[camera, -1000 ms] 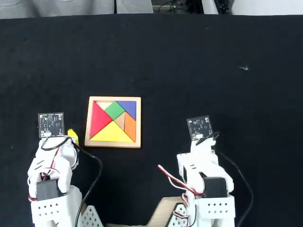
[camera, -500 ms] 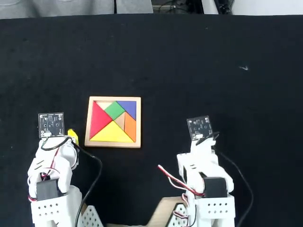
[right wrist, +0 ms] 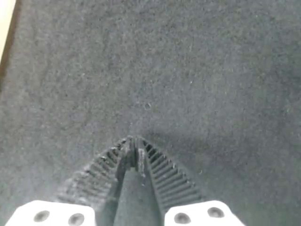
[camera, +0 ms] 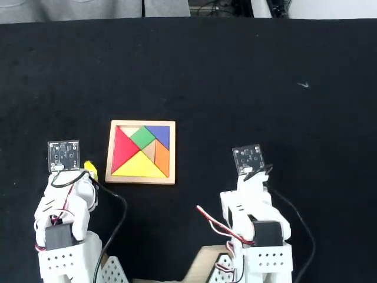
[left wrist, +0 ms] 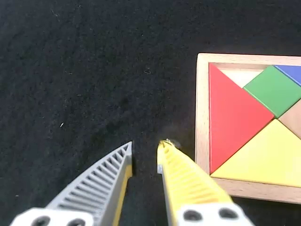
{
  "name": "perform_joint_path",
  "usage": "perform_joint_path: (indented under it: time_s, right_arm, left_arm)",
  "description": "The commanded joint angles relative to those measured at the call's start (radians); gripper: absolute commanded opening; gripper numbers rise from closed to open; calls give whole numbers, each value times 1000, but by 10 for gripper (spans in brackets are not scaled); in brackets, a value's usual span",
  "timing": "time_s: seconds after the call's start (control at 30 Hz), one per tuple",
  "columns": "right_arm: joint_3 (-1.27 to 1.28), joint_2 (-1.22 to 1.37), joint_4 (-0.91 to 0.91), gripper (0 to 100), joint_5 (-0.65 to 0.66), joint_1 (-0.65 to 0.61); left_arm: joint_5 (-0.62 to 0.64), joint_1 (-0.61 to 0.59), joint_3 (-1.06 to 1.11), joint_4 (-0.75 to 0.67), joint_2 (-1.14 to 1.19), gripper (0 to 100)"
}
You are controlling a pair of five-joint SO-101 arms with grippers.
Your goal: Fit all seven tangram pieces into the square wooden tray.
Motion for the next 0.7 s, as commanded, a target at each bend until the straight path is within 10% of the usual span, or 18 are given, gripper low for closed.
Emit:
perform_joint_path:
  time_s: [0.0,0.67]
  right_arm:
    - [-1,-90,5,11,-11,15]
    - [-1,-90,5,11,-11,15]
  left_arm:
    - [6,-5,19,11,3,100]
    - [6,-5,19,11,3,100]
